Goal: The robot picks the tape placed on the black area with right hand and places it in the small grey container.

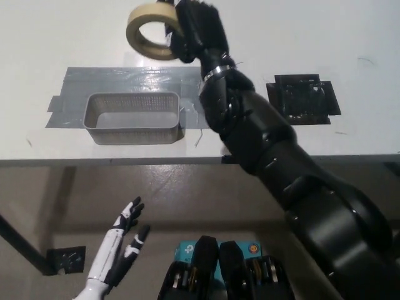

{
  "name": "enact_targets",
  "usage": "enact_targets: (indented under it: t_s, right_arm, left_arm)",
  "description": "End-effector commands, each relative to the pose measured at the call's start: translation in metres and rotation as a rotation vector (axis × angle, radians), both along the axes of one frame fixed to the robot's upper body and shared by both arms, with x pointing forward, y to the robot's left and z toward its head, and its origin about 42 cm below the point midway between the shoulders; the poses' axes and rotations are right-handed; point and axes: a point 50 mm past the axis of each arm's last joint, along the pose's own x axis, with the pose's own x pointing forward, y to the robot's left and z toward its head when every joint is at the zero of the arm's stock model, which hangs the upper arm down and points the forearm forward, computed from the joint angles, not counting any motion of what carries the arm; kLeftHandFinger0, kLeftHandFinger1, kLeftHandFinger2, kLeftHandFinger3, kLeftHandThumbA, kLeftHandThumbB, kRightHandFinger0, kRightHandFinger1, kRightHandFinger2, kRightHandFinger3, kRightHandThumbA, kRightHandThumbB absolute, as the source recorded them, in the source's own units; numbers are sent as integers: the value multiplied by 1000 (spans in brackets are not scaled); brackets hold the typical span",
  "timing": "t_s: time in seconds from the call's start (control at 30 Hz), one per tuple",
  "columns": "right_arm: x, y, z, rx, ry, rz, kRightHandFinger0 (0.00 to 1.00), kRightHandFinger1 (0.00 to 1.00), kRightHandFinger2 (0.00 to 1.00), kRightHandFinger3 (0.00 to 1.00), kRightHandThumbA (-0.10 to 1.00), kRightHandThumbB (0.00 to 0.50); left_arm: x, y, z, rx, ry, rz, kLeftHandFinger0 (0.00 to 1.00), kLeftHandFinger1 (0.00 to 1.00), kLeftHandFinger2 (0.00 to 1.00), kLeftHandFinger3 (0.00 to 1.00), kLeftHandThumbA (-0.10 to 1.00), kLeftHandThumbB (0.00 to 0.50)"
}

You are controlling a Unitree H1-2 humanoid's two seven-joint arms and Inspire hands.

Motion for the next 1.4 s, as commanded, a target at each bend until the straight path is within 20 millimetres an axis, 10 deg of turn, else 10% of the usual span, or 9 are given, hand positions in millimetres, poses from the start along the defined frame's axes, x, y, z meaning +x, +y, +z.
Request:
enact_targets:
  t_s: [0.0,0.33,0.5,0.73,0.87,0.93,1.07,1.1,1.37]
  right_arm:
    - [-3,24,47,38,-106,26,0,239,605,680,-94,95]
    - [-18,56,16,-26,0,55,0,237,633,547,-100,108]
    - [-23,59,2,-20,30,55,0,214,566,636,-100,167]
    - [-26,59,-15,-50,69,48,0,139,509,143,-100,132]
    - [-29,58,-27,-61,75,47,0,246,658,167,-79,87]
    - [-30,57,-30,-63,89,37,12,377,747,453,158,59]
    - [-30,57,-30,-63,89,36,0,396,742,785,164,62]
    - [-25,50,-44,-120,265,77,1000,1000,1000,1000,758,425]
    - [-22,38,-50,-175,244,71,1000,1000,1000,1000,883,478]
  left_arm:
    - [0,-3,11,10,-38,-33,1000,1000,1000,1000,924,159]
    - [5,-5,20,14,-57,-65,1000,1000,1000,1000,895,183]
    - [6,-7,25,39,-69,-72,1000,1000,1000,1000,905,171]
    - [9,-7,28,51,-82,-73,1000,1000,1000,1000,898,167]
    - [8,-8,30,46,-87,-75,1000,1000,1000,1000,883,156]
    - [8,-7,30,40,-84,-76,1000,1000,1000,1000,876,161]
    - [8,-7,31,40,-83,-76,1000,1000,1000,1000,874,160]
    - [9,-8,32,59,-82,-63,1000,1000,1000,1000,897,177]
    - [9,-8,32,37,-74,-76,1000,1000,1000,1000,904,184]
